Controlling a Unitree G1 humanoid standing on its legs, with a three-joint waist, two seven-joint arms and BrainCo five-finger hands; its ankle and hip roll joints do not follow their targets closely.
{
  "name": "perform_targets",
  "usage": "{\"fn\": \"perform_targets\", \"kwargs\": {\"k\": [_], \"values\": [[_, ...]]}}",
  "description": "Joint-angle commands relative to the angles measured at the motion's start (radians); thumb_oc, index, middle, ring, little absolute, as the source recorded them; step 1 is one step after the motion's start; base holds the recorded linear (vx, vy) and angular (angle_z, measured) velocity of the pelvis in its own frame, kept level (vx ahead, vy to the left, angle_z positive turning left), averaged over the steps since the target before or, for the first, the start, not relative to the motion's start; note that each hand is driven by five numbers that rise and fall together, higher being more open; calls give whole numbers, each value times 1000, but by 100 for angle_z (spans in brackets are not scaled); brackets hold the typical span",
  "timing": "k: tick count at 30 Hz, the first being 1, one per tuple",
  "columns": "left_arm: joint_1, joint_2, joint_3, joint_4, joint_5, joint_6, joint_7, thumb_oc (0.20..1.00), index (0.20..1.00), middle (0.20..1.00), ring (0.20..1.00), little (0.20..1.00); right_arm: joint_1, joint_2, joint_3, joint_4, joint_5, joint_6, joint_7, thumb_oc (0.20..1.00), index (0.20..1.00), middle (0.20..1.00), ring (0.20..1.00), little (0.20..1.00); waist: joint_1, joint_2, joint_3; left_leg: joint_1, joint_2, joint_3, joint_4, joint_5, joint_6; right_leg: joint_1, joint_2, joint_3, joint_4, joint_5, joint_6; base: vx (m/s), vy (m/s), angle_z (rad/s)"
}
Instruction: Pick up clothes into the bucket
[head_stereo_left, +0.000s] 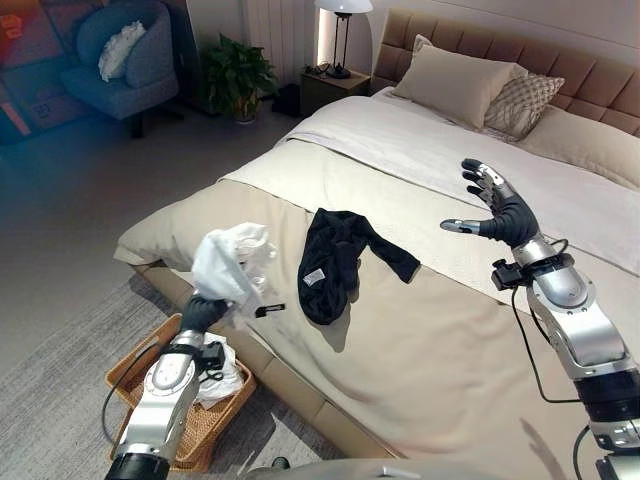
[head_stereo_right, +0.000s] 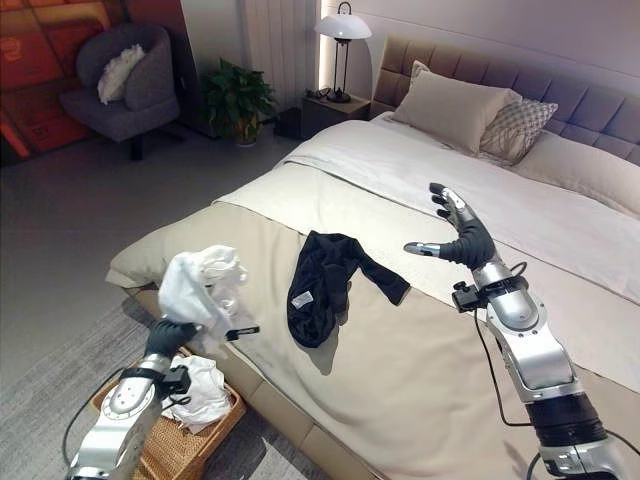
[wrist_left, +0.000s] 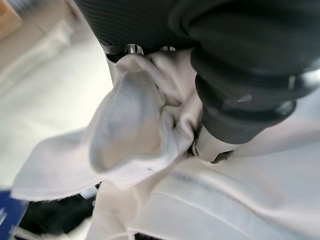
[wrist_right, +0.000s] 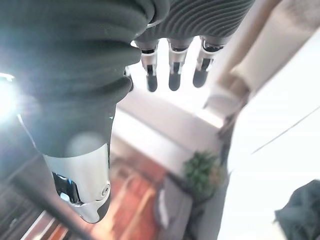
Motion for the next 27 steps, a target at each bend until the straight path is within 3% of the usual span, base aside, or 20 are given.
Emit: {"fn": "perform_targets", "kwargs": {"k": [1, 6, 9, 11, 16, 26, 27], "values": [[-35, 47, 60, 5, 67, -61, 52, 200, 200, 200, 200, 200, 3, 27, -41, 10, -45, -51, -37, 1000, 1000, 1000, 1000, 1000, 30, -26, -3, -29, -24, 20, 52, -67, 37, -54, -87, -44, 77, 17, 85, -43, 18, 2], [-57, 67, 145, 161, 154, -48, 128, 200, 200, 200, 200, 200, 111, 103, -50, 90, -151, -47, -60, 1000, 1000, 1000, 1000, 1000, 27, -27, 50, -81, -27, 16, 76, -60, 39, -96, -87, -48, 91, 22, 82, -90, 14, 3], [-85, 78, 152, 237, 167, -43, 153, 200, 200, 200, 200, 200, 126, 107, -22, 146, -189, -39, -60, 1000, 1000, 1000, 1000, 1000, 23, -31, 73, -106, -28, 15, 96, -62, 42, -118, -89, -46, 103, 26, 81, -93, 24, -1], [-131, 101, 144, 314, 184, -35, 185, 200, 200, 200, 200, 200, 120, 95, 17, 222, -231, -30, -64, 1000, 1000, 1000, 1000, 1000, 16, -40, 121, -152, -30, 16, 138, -66, 46, -154, -91, -37, 125, 32, 79, -142, 37, -6], [-216, 137, 113, 467, 196, -21, 265, 200, 200, 200, 200, 200, 109, 105, 69, 331, -227, -35, -95, 1000, 1000, 1000, 1000, 1000, 2, -65, 197, -237, -22, 14, 174, -55, 44, -229, -90, -37, 143, 49, 76, -109, 27, -5], [-331, 166, 70, 586, 154, -23, 332, 200, 200, 200, 200, 200, 82, 114, 104, 380, -179, -61, -142, 1000, 1000, 1000, 1000, 1000, -12, -92, 294, -341, -1, 0, 204, -39, 32, -325, -92, -42, 159, 57, 72, -46, 16, 0], [-350, 170, 65, 599, 147, -21, 339, 373, 373, 373, 373, 373, 76, 115, 112, 381, -174, -64, -147, 1000, 1000, 1000, 1000, 1000, -14, -93, 303, -353, 0, -1, 205, -35, 31, -336, -93, -43, 160, 59, 71, -53, 2, 6]]}}
